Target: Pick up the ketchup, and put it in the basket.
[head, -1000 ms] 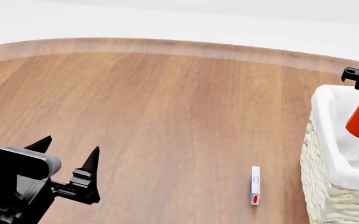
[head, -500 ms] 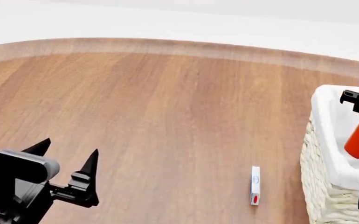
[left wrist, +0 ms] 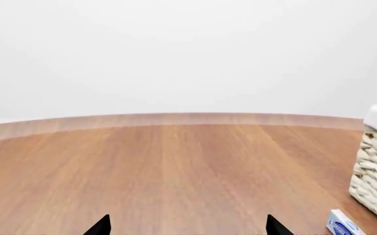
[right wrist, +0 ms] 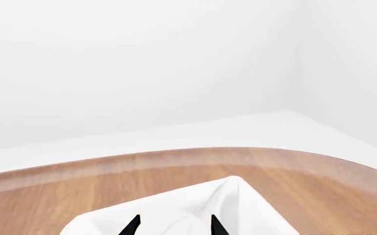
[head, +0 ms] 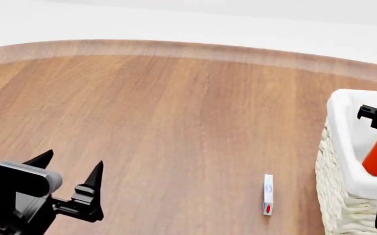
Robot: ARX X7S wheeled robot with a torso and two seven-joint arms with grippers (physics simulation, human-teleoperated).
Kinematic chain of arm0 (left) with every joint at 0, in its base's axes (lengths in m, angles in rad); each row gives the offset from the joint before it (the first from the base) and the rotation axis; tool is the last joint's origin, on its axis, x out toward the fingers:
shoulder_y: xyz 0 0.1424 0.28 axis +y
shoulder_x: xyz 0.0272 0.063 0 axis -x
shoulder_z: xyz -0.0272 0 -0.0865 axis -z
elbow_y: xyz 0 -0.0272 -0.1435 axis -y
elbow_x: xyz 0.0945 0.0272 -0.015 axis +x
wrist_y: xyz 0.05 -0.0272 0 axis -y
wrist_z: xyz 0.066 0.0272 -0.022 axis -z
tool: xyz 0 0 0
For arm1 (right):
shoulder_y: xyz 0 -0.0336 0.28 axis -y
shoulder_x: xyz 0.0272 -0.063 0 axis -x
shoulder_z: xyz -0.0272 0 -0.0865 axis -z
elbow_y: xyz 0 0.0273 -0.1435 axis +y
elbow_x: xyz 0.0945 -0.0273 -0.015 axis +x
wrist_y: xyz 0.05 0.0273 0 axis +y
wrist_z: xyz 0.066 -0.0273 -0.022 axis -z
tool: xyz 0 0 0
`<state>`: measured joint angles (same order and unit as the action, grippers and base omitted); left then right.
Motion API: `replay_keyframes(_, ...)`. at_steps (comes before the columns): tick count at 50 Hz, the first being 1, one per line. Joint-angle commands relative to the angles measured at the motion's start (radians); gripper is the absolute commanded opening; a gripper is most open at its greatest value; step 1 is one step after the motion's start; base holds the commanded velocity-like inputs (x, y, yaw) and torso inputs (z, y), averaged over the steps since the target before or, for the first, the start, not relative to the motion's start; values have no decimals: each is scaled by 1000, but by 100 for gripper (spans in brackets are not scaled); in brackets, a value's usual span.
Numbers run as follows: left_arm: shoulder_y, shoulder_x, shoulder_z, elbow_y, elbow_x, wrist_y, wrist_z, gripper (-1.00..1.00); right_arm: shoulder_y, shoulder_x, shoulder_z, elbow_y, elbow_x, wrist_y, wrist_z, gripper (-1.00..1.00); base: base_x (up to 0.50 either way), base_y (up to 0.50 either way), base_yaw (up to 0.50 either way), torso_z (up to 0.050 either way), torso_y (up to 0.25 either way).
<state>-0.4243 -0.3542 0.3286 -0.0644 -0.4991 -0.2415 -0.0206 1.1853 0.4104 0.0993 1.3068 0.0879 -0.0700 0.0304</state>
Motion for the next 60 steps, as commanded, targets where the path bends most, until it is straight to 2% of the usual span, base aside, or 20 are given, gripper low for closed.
replay_keyframes(1, 8, 20, -23, -7, 14, 15, 17, 100, -9, -22, 50, 1, -62, 38, -22, -100, 0, 0, 0, 0, 0)
replay_keyframes(5, 14, 18, -24, -6, 12, 16, 16, 100, -12, -24, 37, 2, -80, 88, -23, -100, 0, 0, 0, 0, 0)
replay_keyframes(16, 17, 17, -23, -14, 12, 23, 15, 100, -24, -30, 51, 2, -76, 95, -37, -100, 0, 0, 0, 0, 0)
replay_keyframes(17, 17, 17, -24, -15, 11, 23, 15, 100, -25, -30, 51, 2, -77, 94, -37, 100, 0, 0, 0, 0, 0)
replay_keyframes(36, 13, 17, -21, -11, 12, 24, 3, 100, -34, -44, 56, 1, -79, 33, -63, 100, 0, 0, 0, 0, 0)
replay_keyframes(45, 13, 27, -33, -7, 28, 28, -48, 100, -84, -77, 80, -21, -55, -98, -69, 100, 0, 0, 0, 0, 0)
replay_keyframes(47, 9, 27, -31, -6, 33, 21, -58, 100, -132, -88, 82, -124, -51, -63, -66, 100, 0, 0, 0, 0, 0)
replay_keyframes(48, 7, 30, -35, -2, 32, 18, -68, 100, -201, -104, 90, -271, -40, -14, -62, 100, 0, 0, 0, 0, 0)
replay_keyframes(52, 3, 31, -37, 13, 31, -1, -89, 100, -359, -144, 103, -609, -27, 100, -31, 100, 0, 0, 0, 0, 0)
replay_keyframes(60, 26, 28, -48, 89, 38, -8, -144, 100, -537, -208, 120, -992, 3, 185, 6, 100, 0, 0, 0, 0, 0)
